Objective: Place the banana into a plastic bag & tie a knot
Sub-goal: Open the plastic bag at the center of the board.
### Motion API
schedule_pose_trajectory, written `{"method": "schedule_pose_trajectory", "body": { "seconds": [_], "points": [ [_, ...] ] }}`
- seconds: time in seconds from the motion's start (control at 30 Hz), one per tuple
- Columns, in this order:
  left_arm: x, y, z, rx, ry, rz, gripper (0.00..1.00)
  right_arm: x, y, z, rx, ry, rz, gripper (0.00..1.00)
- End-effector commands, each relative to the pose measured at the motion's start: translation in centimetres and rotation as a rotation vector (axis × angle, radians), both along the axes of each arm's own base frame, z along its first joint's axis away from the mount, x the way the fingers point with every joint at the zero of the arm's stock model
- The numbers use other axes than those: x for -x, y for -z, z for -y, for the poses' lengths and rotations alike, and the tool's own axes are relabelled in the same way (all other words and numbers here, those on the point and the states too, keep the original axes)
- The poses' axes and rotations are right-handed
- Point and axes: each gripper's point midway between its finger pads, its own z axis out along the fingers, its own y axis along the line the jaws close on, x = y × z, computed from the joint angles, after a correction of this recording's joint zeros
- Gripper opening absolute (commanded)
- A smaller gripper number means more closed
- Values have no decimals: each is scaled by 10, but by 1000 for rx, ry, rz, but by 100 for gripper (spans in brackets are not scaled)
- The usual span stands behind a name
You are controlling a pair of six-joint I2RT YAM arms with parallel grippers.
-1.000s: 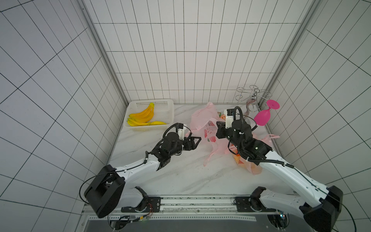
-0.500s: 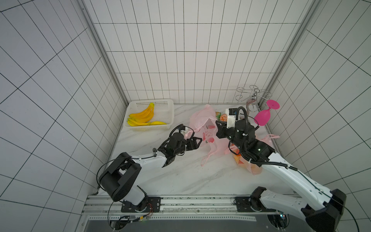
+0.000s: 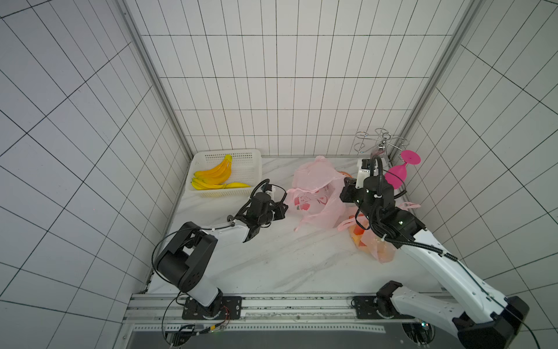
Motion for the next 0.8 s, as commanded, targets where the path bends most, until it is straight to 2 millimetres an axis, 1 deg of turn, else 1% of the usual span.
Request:
{"method": "schedule_pose_trajectory", "body": {
  "seconds": [0.0,0.1,0.13,0.2,0.3,0.37,0.47,0.53,0.6,0.63,0.7,0.77],
  "points": [
    [-8,-2,-9,-50,12,7,0,1,-54,5,-26,10,99,0],
    [-9,-12,-3,-61,42,11,23,-4,-54,-17,-44,-86,99,0],
    [-9,-18,-2,-63,52,16,32,-7,-50,-24,-47,-109,90,0],
    [-7,-32,-4,-79,63,39,45,-15,-47,-33,-55,-132,80,0],
    [-2,-57,-20,-153,35,71,61,-29,-45,-44,-48,-142,67,0],
    [2,-75,-40,-226,-22,90,69,-40,-50,-53,-42,-156,70,0],
    [5,-101,-76,-296,-158,125,77,-54,-53,-63,-31,-168,72,0],
    [5,-123,-96,-290,-219,161,81,-64,-54,-70,-20,-172,73,0],
    [-3,-142,-118,-294,-284,179,84,-73,-53,-74,-14,-172,68,0],
    [-10,-150,-129,-301,-310,181,85,-78,-52,-77,-12,-176,65,0],
    [-27,-158,-145,-333,-343,159,86,-85,-54,-82,-15,-183,67,0],
    [-51,-154,-165,-418,-403,121,88,-89,-54,-85,-18,-189,70,0]
  ]
}}
